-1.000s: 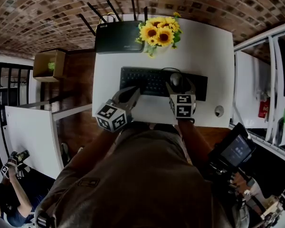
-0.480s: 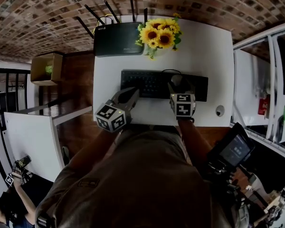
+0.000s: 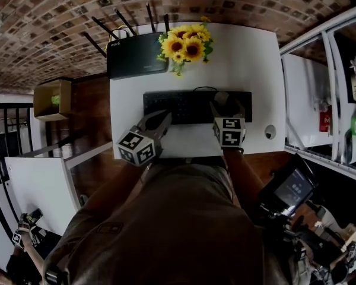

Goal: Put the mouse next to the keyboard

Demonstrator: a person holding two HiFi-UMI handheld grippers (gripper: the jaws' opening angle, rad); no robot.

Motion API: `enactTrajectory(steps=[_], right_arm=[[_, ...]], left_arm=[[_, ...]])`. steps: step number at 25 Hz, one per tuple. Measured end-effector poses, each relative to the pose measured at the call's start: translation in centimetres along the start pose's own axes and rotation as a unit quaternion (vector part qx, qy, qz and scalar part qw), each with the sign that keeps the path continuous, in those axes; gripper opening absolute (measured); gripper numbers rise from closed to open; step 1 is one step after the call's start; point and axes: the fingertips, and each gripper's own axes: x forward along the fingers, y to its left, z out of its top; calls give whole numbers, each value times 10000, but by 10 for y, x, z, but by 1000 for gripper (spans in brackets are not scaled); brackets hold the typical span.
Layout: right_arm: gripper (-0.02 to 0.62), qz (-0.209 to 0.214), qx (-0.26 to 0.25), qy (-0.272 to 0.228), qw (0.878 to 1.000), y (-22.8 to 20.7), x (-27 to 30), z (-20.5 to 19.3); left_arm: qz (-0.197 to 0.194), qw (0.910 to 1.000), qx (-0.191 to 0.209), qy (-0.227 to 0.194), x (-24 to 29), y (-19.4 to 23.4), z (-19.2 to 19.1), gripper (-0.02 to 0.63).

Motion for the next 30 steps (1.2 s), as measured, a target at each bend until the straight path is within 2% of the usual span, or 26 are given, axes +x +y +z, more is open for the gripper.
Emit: enactTrajectory(steps=[5,14,22,30], right_arm=[[316,-271,112,-181,9994,-40,-21,5],[316,-692,260,-344,9967,-137,-52,1],[316,-737,384,-92,9965,-193,-48,-30],[316,-383,447,149,9982,-195,-21,-54]], left_arm=[[-222,9995,191,79,26,-22,5,-5],[-499,9983,299,-85,84,-80,14,-5],[-348,9989,308,1,110,-109,7,-5],[37,9994,325,126,110,-112,1,-5]])
